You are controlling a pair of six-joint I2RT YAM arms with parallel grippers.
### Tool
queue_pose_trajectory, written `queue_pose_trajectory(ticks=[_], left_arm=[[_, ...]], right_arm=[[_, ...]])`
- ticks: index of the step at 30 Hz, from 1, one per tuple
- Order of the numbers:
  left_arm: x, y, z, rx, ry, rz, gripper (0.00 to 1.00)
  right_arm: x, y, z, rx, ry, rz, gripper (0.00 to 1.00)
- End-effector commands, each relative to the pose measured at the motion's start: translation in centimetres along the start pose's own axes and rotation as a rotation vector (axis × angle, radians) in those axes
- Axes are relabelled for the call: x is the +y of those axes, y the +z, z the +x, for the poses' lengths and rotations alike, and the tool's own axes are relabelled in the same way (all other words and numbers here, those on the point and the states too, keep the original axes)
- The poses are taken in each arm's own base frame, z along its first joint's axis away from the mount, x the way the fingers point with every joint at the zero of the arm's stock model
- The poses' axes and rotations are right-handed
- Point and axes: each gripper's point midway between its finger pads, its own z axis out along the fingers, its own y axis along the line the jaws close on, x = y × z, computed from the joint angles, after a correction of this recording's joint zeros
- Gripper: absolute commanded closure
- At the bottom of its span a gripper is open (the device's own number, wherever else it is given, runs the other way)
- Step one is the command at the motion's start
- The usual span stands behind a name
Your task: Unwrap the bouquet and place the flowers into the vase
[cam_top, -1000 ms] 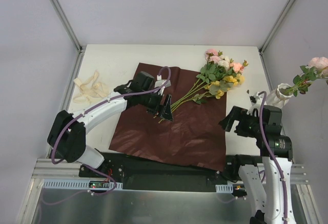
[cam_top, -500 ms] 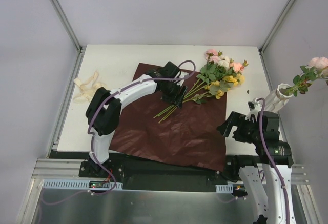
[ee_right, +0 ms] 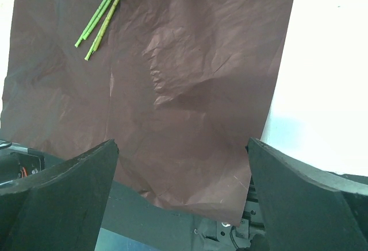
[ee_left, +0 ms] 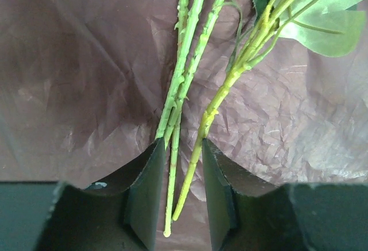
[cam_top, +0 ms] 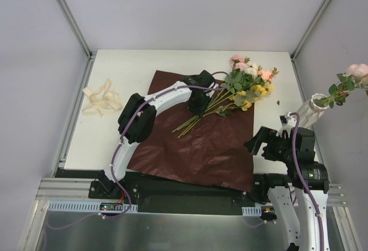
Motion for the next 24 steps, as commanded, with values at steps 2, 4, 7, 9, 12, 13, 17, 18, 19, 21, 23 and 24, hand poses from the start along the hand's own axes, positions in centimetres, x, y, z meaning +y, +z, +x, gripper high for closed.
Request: queue_pose_trajectory(ticks=[2,4,7,9,12,13,17,18,19,21,23,24], left_arm=[[-0.6,0.0,0.0,0.02,0.041,-0.013,0.72],[-1.2,0.3,0.3,0.027,0.051,-0.007,0.73],[-1.6,0.4,0.5,0.032,0.06,-0.005,0.72],[-2.0,0.1,0.5,0.027,0.062,0.0,0.69],[-2.8,-0.5,0.4,0.019,0.057,0.02,0.61],[-3.1,-0.6,0.4,0.019,0.054,0.034,0.61],[-3.8,-0.5,0.5,0.028,0.055,0.068,0.66],[-3.9,-0.4,0.6,0.03,0.057,0.07,0.66],[-3.7,-0.2,0.7,0.036,0.055,0.068,0.66],[-4.0,0.2,0.6,0.04,0.05,0.081,0.69],[-4.5,0.6,0.5,0.048,0.045,0.107,0.7],[-4.6,0.7,0.5,0.049,0.043,0.114,0.71]], right_arm=[[0.3,-0.5,-0.7,-0.018,-0.016,-0.001,0.03],[0.3,-0.5,-0.7,-0.017,-0.015,0.001,0.03],[0.2,-0.5,-0.7,-0.023,-0.014,0.003,0.03],[0.2,-0.5,-0.7,-0.027,-0.014,0.003,0.03],[0.2,-0.6,-0.7,-0.029,-0.015,0.001,0.03],[0.2,-0.6,-0.7,-0.028,-0.013,0.002,0.03],[0.2,-0.6,-0.7,-0.027,-0.014,0.001,0.03],[0.2,-0.5,-0.7,-0.027,-0.014,0.003,0.03],[0.2,-0.5,-0.7,-0.028,-0.013,0.003,0.03],[0.2,-0.6,-0.7,-0.033,-0.013,0.002,0.03],[0.2,-0.6,-0.8,-0.035,-0.014,0.001,0.03],[0.2,-0.6,-0.7,-0.034,-0.014,0.002,0.03]])
